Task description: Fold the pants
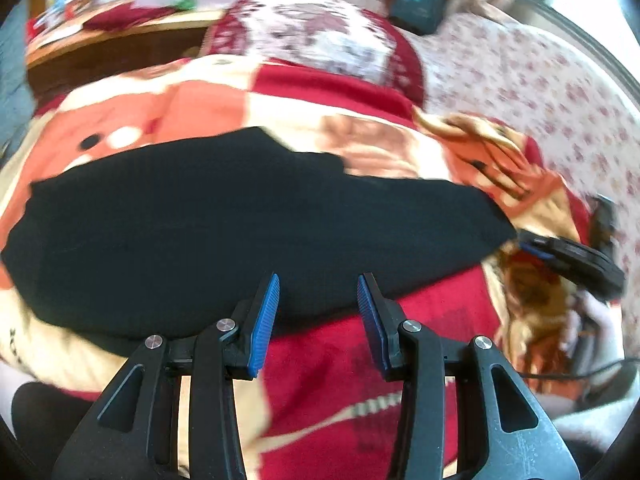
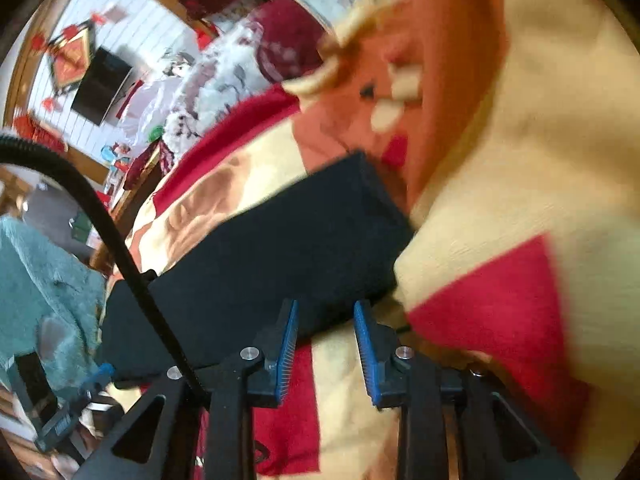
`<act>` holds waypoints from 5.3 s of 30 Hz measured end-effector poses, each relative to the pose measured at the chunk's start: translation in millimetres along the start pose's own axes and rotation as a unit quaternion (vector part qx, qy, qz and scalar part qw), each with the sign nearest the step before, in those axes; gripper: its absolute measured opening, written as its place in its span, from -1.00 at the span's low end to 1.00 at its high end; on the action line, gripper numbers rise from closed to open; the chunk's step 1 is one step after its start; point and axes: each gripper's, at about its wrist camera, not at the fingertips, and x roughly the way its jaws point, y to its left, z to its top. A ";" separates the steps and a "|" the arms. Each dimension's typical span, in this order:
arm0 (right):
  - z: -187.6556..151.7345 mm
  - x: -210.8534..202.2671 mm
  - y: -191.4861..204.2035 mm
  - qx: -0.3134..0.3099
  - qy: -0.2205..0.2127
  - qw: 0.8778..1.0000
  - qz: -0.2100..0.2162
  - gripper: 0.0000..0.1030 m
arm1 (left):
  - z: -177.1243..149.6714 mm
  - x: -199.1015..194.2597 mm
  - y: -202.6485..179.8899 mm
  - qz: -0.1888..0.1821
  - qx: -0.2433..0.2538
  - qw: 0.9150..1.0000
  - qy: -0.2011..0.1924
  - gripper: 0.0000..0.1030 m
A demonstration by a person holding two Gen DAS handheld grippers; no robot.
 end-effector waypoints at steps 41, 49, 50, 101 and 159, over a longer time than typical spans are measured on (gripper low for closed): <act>22.5 146.5 214.8 -0.263 0.075 0.953 0.131 -0.79 | 42.5 8.2 81.9 0.122 -0.078 0.989 -0.045 -0.15; -15.8 93.4 191.7 -0.251 0.089 0.946 0.186 0.03 | 2.5 -18.0 86.9 0.111 -0.121 0.985 -0.050 -0.15; -23.4 94.6 190.1 -0.251 0.096 0.945 0.183 0.03 | 0.3 -17.4 87.4 0.113 -0.121 0.985 -0.047 -0.15; -23.4 39.0 -16.7 0.044 0.046 0.995 0.082 0.34 | 81.7 126.1 -144.0 -0.104 0.150 0.980 0.079 -0.14; -23.8 28.1 176.8 -0.256 0.015 0.941 0.222 -0.73 | 145.1 55.3 -28.0 -0.199 0.070 0.976 0.047 -0.59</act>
